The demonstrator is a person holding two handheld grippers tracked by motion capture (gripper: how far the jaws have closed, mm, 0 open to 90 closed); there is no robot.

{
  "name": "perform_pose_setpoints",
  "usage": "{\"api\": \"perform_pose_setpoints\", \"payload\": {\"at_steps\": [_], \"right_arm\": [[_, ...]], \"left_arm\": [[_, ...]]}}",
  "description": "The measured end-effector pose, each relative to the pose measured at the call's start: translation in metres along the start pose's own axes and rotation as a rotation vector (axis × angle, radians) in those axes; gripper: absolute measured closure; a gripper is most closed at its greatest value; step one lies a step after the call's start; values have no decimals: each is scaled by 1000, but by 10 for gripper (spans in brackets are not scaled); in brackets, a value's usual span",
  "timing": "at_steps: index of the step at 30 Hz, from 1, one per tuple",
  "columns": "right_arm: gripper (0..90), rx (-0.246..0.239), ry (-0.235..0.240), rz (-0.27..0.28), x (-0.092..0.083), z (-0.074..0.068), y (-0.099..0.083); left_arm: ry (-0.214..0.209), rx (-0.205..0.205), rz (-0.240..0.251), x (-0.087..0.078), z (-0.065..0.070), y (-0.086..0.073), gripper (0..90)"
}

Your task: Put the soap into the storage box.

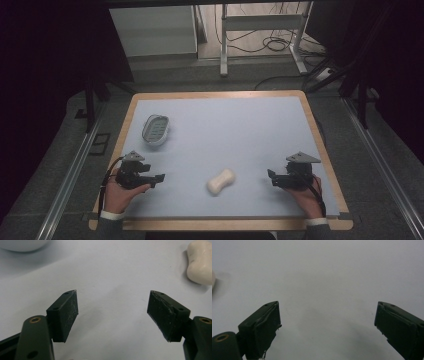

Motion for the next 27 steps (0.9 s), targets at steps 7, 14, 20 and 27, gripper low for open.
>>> {"api": "perform_pose_setpoints", "payload": {"at_steps": [7,14,20,27], "right_arm": [[76,1,2,-5,-4,5,-2],[82,1,12,13,-12,7,-3],[85,15,-3,20,-16,12,-4],[89,7,-14,10,-17,16,-5]], "left_arm": [[3,4,13,1,2,1,244],[32,9,28,-6,10,3,253],[57,29,74,-21,16,9,259],[38,50,34,-17,20,14,253]]}}
Point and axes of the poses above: each handheld gripper's, and its own axes: x roughly forward along the jaws, y roughly out of its top, z roughly to its right, the point moved 1 cm from there along x, roughly forward along the jaws, and after that the axes turned 10 degrees about x, right-handed, at the moved point
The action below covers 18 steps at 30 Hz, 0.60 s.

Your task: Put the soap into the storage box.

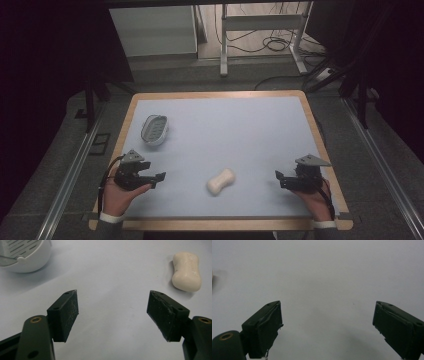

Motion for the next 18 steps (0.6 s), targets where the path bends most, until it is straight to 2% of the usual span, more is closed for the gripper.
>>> {"api": "perform_pose_setpoints", "payload": {"at_steps": [8,13,18], "right_arm": [[91,6,0,17,-5,2,1],[93,-2,17,18,-5,-2,1],[93,-1,15,24,-5,-1,1]], "left_arm": [[2,38,-17,-3,6,9,259],[-1,74,-27,-4,12,21,267],[-6,97,-45,0,18,30,266]]}}
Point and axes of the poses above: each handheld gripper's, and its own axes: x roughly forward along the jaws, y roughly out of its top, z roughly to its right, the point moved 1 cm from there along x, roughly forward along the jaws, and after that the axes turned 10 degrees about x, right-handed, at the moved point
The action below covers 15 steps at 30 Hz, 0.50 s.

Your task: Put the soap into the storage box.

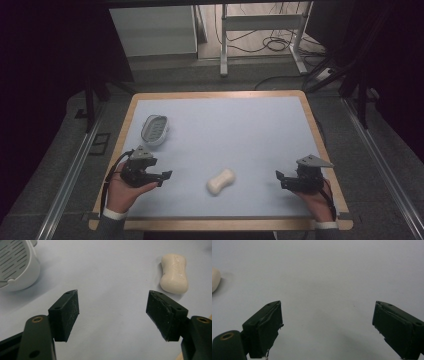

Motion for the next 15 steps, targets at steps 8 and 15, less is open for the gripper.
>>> {"api": "perform_pose_setpoints", "payload": {"at_steps": [8,15], "right_arm": [[94,-5,-8,0,-1,1,-1],[94,-9,-13,0,-1,0,-1]], "left_arm": [[-28,-3,-4,6,7,14,262],[-39,14,-23,12,11,22,263]]}}
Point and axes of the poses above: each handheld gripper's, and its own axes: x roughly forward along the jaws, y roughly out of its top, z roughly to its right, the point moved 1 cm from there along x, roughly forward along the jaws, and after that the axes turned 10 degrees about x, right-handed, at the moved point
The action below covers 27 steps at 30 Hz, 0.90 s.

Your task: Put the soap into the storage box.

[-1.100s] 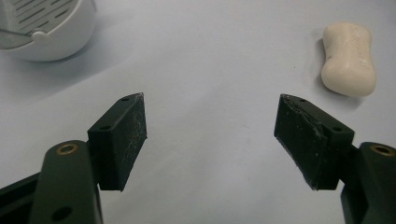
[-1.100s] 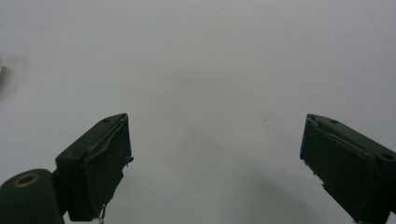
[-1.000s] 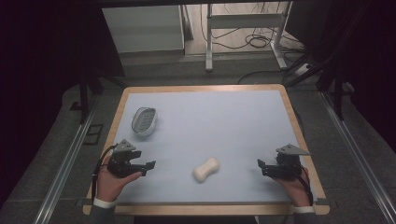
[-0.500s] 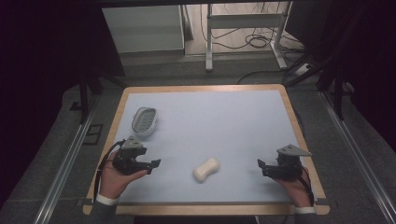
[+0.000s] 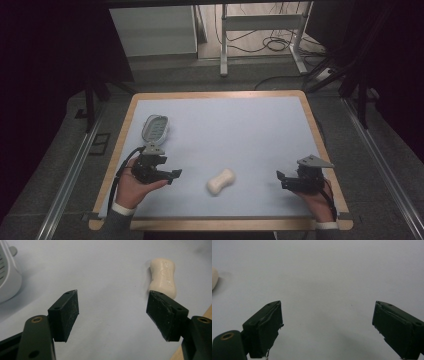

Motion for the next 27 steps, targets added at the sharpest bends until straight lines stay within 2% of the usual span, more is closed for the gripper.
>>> {"api": "perform_pose_setpoints", "payload": {"at_steps": [8,16,22,27], "right_arm": [[94,-5,-2,-4,0,0,0],[94,-12,-1,-6,1,-2,0],[94,-9,5,-9,2,-2,-1],[94,-10,4,-12,1,-2,-1]], "left_arm": [[-6,11,-2,8,6,10,273],[-28,51,-31,20,19,20,276],[-49,66,-47,30,25,25,276],[-57,97,-67,39,38,30,284]]}}
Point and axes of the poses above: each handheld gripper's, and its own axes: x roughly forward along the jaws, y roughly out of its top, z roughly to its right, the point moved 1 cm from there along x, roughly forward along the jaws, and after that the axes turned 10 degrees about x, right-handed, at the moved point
